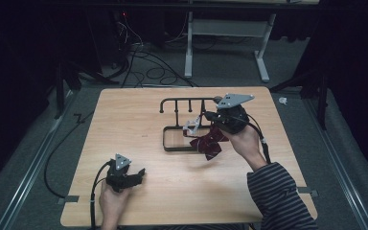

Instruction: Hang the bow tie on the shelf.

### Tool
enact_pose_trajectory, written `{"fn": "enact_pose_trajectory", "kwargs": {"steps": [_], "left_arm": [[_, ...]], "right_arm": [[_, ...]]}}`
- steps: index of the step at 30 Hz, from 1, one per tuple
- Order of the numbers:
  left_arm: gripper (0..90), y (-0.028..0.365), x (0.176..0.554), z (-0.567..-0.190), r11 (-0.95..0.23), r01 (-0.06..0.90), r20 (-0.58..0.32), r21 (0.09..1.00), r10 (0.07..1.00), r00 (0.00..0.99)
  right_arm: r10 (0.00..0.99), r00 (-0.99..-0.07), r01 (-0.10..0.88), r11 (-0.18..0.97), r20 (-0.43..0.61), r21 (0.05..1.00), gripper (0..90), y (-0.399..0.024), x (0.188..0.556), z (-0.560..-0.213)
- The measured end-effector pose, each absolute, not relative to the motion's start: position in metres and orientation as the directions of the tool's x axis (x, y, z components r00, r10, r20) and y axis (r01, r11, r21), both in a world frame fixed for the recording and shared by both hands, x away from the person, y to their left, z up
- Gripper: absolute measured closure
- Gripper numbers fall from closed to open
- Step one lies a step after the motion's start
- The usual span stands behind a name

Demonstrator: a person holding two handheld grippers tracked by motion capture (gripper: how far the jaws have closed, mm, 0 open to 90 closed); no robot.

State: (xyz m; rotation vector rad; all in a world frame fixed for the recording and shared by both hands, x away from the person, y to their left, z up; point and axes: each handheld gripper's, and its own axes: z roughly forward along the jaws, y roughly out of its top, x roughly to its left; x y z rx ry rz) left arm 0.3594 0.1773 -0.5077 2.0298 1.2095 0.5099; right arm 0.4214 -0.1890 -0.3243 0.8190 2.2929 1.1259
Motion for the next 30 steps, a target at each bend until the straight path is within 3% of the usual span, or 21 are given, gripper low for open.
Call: {"fn": "enact_pose_trajectory", "kwargs": {"steps": [30], "left_arm": [[25.6,0.177,0.359,-0.508,-0.31,0.594,-0.022,0.743,0.875,0.484]], "right_arm": [[0.681,-0.723,0.321,0.478,-0.114,0.817,90.0,-0.163,0.444,-0.32]]}}
